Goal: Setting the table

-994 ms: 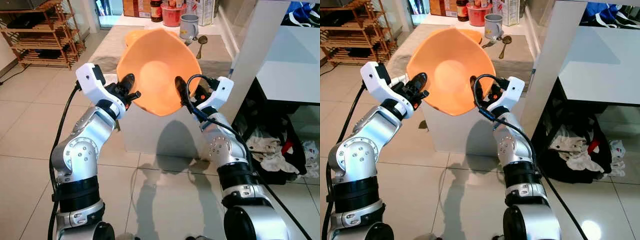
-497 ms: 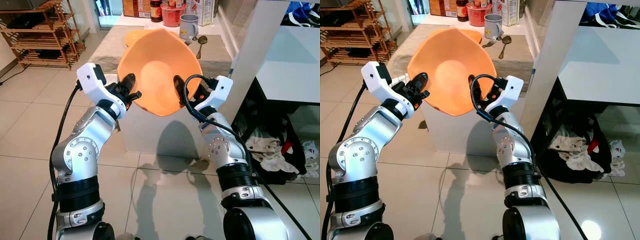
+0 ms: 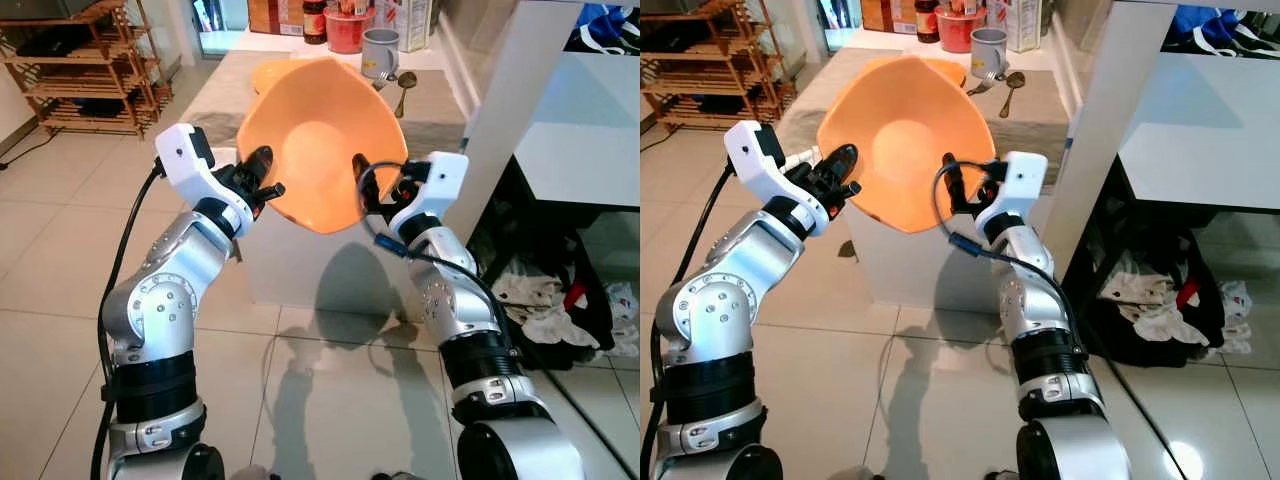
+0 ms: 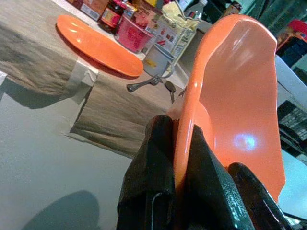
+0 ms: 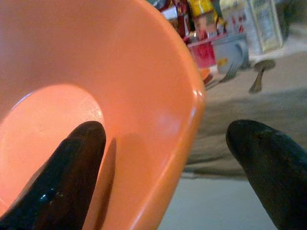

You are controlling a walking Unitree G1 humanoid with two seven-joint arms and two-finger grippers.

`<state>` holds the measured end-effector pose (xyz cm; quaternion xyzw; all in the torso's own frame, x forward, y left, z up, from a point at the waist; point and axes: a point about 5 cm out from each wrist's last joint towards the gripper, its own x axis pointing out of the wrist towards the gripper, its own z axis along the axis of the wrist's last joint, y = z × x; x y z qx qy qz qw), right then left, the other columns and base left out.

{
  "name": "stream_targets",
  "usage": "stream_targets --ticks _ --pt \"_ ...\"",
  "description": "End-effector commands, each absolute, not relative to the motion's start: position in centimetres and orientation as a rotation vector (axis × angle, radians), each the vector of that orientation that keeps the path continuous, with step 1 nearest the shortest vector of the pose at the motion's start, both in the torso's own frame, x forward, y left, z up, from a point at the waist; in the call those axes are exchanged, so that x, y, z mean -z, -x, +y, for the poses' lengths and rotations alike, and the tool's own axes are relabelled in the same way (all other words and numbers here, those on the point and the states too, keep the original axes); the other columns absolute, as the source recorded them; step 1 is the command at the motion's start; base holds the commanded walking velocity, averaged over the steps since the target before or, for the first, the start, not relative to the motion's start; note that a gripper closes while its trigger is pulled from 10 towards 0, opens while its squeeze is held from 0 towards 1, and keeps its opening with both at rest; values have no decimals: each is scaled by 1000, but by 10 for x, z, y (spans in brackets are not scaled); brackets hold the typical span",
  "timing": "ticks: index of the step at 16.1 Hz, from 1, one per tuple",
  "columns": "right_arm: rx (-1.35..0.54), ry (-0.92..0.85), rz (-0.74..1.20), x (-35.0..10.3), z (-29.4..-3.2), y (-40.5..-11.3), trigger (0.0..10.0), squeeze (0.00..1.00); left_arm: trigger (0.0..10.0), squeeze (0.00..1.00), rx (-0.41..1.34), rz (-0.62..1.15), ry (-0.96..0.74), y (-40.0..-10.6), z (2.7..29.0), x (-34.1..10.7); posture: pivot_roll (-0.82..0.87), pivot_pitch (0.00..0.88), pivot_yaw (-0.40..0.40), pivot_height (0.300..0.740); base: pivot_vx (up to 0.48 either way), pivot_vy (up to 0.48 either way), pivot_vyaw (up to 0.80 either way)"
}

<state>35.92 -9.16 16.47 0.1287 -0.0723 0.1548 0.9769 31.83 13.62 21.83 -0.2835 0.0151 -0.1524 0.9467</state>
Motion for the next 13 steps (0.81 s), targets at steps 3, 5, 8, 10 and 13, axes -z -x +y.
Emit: stream_targets --ticks 3,5,8,10,13 --pt "-307 -413 -78 -158 -89 -358 10000 0 0 0 365 -46 571 -317 130 -236 13 0 35 740 0 0 0" --pt "-272 -240 -187 -169 -95 -357 10000 0 0 0 355 -44 570 -317 131 -235 14 0 35 740 0 0 0" --pt "-267 -103 -293 -185 -100 -352 10000 0 0 0 338 -41 556 -318 134 -232 9 0 37 740 0 0 0" --pt "-265 -82 -309 -188 -106 -347 10000 0 0 0 330 -45 549 -319 136 -232 3 0 38 740 0 0 0" --pt "-249 -37 -322 -186 -116 -339 10000 0 0 0 283 -53 514 -324 148 -229 -6 0 40 740 0 0 0"
